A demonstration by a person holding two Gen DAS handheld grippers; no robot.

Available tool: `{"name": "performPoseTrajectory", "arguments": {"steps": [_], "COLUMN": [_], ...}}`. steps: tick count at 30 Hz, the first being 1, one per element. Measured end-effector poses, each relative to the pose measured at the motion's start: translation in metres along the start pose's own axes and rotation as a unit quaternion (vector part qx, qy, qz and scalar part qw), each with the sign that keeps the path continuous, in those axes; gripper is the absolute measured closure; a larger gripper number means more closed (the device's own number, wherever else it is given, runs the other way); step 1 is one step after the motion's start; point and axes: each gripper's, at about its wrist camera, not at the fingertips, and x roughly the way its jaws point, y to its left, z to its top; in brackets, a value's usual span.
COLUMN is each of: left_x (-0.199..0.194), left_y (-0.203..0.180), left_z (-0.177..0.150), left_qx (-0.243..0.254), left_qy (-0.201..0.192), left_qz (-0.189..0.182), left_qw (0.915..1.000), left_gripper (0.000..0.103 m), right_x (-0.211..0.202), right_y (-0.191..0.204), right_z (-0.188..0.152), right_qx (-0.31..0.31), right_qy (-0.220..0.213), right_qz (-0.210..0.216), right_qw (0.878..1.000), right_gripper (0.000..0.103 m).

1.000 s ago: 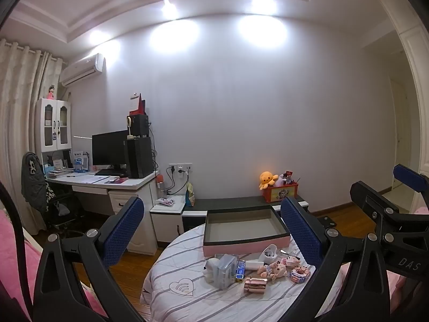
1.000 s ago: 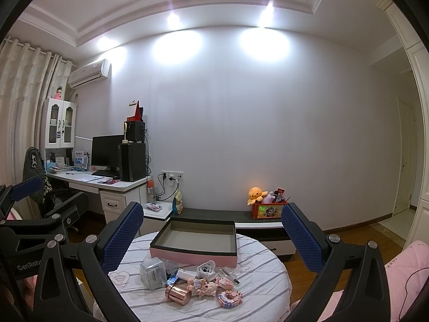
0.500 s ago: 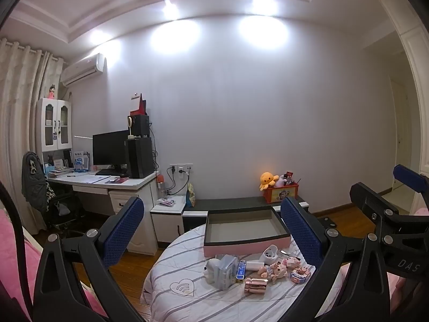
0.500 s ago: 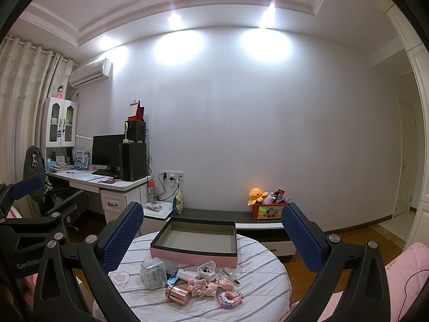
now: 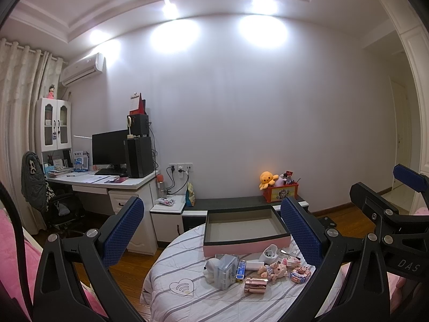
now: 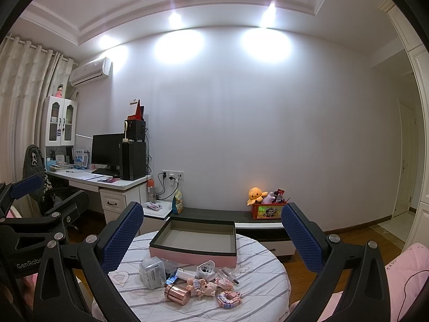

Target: Organize rigid objects

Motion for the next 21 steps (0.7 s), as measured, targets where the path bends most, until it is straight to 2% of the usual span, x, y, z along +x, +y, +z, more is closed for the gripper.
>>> {"name": "performPoseTrajectory", "arguments": {"steps": [8, 14, 17, 21], "left_x": [0.01, 0.034, 0.053, 0.089], "left_y": [-0.002, -0.009, -0.013, -0.022], "left_z": [-0.003, -0.022, -0.037, -0.068], "left_qx": [0.001, 0.003, 0.0, -0.003], "left_qy": [0.012, 0.028, 0.044, 0.09], "left_qz": [-0.006, -0.019, -0.032, -0.04], "left_qw": [0.9999, 0.9994, 0.9985, 0.9951], "left_gripper": [0.0, 0.0, 0.0, 0.0], "right_x": [0.005, 0.023, 0.038, 0.066], "right_y": [0.0, -0.007, -0.013, -0.019], "right_z": [-0.003, -0.019, -0.034, -0.064], "right_qx": [-0.001, 0.006, 0.01, 0.009], "right_qy": [0.009, 0.033, 0.049, 0.084], "right_qz": [-0.002, -0.001, 0.001, 0.007], "right_qw": [1.0, 0.999, 0.999, 0.996], "right_gripper": [0.0, 0.0, 0.0, 0.0]}}
